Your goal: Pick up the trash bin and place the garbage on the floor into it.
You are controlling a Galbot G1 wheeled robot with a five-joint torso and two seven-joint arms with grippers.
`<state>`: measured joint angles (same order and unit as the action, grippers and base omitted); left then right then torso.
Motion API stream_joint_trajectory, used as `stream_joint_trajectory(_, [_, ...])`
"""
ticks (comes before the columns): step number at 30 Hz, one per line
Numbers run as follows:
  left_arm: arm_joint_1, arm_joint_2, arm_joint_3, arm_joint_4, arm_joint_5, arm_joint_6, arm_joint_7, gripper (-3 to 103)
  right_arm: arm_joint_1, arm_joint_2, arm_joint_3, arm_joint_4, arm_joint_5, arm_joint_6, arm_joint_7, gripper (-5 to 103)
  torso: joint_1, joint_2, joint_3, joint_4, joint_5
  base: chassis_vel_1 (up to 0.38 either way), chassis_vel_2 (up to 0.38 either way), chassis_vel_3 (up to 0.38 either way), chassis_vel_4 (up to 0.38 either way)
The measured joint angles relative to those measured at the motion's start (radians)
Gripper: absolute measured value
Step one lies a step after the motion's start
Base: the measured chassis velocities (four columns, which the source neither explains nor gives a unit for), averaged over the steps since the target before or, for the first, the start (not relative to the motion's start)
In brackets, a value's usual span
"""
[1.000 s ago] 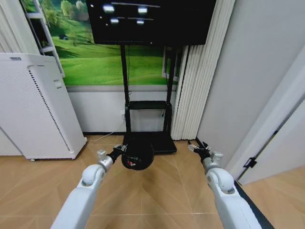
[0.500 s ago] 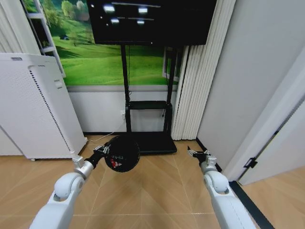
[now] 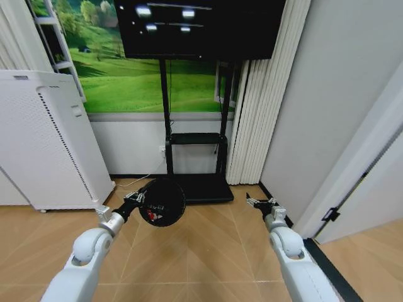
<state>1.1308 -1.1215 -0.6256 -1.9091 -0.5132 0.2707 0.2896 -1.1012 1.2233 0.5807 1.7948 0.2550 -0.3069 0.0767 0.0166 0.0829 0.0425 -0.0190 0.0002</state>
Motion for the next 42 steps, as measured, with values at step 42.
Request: stream_joint_trajectory(42, [0.051,0.000,-0.009,-0.062,-0.004,0.006,-0.026,7,-0.077,0.007,0.013,0.056,0.048,0.045,-0.008,100,0.000,0.000,0.000,-0.0005,0.0003,0.238,0.199,-0.235,-0.200])
